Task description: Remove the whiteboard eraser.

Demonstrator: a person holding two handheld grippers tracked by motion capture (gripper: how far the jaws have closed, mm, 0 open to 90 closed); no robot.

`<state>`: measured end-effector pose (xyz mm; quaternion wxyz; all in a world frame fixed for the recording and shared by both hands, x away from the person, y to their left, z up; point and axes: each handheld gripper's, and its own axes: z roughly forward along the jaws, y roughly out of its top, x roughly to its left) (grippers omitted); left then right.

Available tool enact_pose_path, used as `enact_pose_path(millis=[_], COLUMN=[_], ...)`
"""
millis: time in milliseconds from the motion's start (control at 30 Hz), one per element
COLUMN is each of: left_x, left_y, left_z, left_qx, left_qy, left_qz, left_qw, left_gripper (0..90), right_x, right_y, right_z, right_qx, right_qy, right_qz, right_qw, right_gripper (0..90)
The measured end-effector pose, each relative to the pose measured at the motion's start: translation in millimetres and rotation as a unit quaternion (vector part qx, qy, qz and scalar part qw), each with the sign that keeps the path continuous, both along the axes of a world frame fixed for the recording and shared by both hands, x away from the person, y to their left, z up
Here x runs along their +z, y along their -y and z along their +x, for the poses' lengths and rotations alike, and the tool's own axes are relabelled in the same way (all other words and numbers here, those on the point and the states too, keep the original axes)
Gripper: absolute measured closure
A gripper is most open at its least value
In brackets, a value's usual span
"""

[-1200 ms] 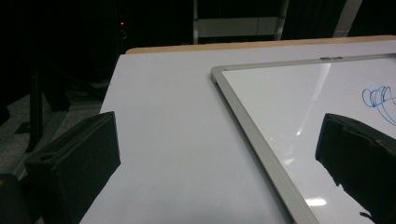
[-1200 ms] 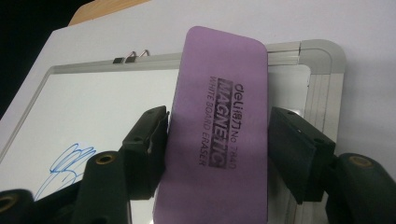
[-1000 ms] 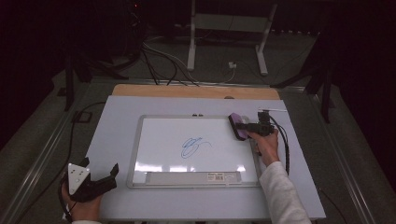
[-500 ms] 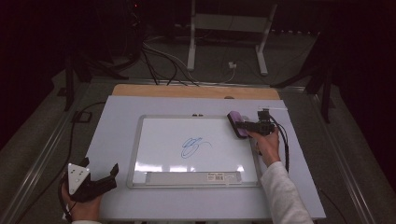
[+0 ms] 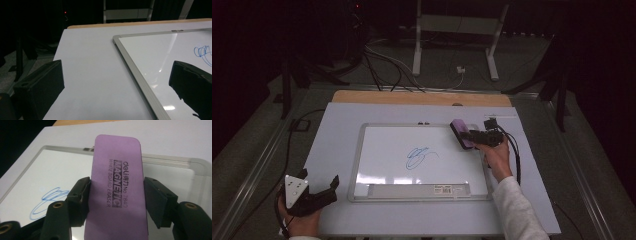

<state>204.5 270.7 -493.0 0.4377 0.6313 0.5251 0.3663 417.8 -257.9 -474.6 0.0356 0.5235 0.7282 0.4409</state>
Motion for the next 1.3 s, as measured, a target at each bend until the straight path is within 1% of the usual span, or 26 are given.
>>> enact_pose_path(millis=[67,133,200,300,367,433,467,500,533,567,600,633,667,867,900,967,1000,1033,1067,1133,1233,1267,1300], left_x=[-0.1,-0.1,0.0,0.0,0.0,-0.1,-0.1,-0.1,-0.1,-0.1,-0.1,-0.1,-0.1,0.0,0.0,-0.1,-0.1,-0.1,-0.1,-0.1,-0.1,-0.3,-0.3], left_y=[0.0,-0.2,-0.2,0.1,0.0,0.0,0.0,0.1,0.1,0.2,0.1,0.2,0.2,0.2,0.2,0.3,0.3,0.2,0.2,0.3,0.2,0.4,0.4], left_z=[0.0,0.0,0.0,-0.1,0.0,0.1,0.1,0.1,0.1,0.1,0.1,0.1,0.1,0.0,0.0,0.1,0.1,0.1,0.1,0.1,0.1,0.2,0.2], left_qx=[0.0,0.0,0.0,0.0,0.0,0.0,0.0,0.0,0.0,0.0,0.0,0.0,0.0,0.0,0.0,0.0,0.0,0.0,0.001,0.001,0.001,0.001,0.001], left_qy=[0.0,0.0,0.0,0.0,0.0,-0.001,-0.001,-0.001,-0.001,-0.001,-0.001,-0.001,-0.001,-0.001,-0.001,-0.001,-0.002,-0.002,-0.002,-0.002,-0.003,-0.003,-0.003], left_qz=[-0.001,-0.001,0.0,0.0,0.0,0.001,0.001,0.001,0.001,0.001,0.001,0.001,0.001,0.001,0.001,0.001,0.001,0.001,0.001,0.001,0.002,0.001,0.001], left_qw=[1.0,1.0,1.0,1.0,1.0,1.0,1.0,1.0,1.0,1.0,1.0,1.0,1.0,1.0,1.0,1.0,1.0,1.0,1.0,1.0,1.0,1.0,1.0], left_gripper=[0.6,0.6,0.6,0.6,0.6,0.6,0.6,0.6,0.6,0.7,0.7,0.6,0.6,0.7,0.6,0.6,0.6,0.6,0.6,0.6,0.7,0.7,0.6], right_x=[2.9,4.0,6.4,7.6,8.9,10.0,10.0,11.2,11.2,12.2,12.2,12.8,12.8,13.6,13.6,12.8,12.8,12.3,11.0,9.1,6.4,3.0,3.0], right_y=[-6.6,-8.7,-15.4,-19.5,-25.5,-29.3,-29.3,-33.0,-33.0,-36.5,-36.5,-39.6,-39.6,-53.9,-53.9,-60.4,-60.4,-62.3,-66.3,-69.5,-71.9,-74.5,-74.5], right_z=[-3.4,-4.6,-8.1,-10.8,-14.7,-17.1,-17.1,-19.7,-19.7,-22.1,-22.1,-24.4,-24.4,-34.1,-34.1,-38.4,-38.4,-39.7,-42.2,-44.2,-46.2,-48.2,-48.2], right_qx=[0.013,0.016,0.029,0.038,0.053,0.063,0.063,0.072,0.072,0.08,0.08,0.09,0.09,0.115,0.115,0.125,0.125,0.128,0.135,0.139,0.143,0.146,0.146], right_qy=[0.006,0.008,0.015,0.018,0.024,0.027,0.027,0.029,0.029,0.031,0.031,0.03,0.03,0.037,0.037,0.037,0.037,0.039,0.037,0.038,0.035,0.03,0.03], right_qz=[0.003,0.003,-0.003,-0.006,-0.006,-0.009,-0.009,-0.011,-0.011,-0.011,-0.011,-0.005,-0.005,-0.028,-0.028,-0.037,-0.037,-0.04,-0.045,-0.05,-0.051,-0.055,-0.055], right_qw=[0.9999,0.9998,0.9995,0.9991,0.9983,0.9976,0.9976,0.9969,0.9969,0.9963,0.9963,0.9955,0.9955,0.9923,0.9923,0.9908,0.9908,0.9902,0.9892,0.9883,0.9878,0.9873,0.9873], right_gripper=[40.9,40.9,40.9,40.9,40.9,40.9,40.9,40.9,40.9,40.9,40.9,40.9,40.9,40.9,40.9,40.9,40.9,40.8,40.9,40.8,40.8,40.8,40.8])
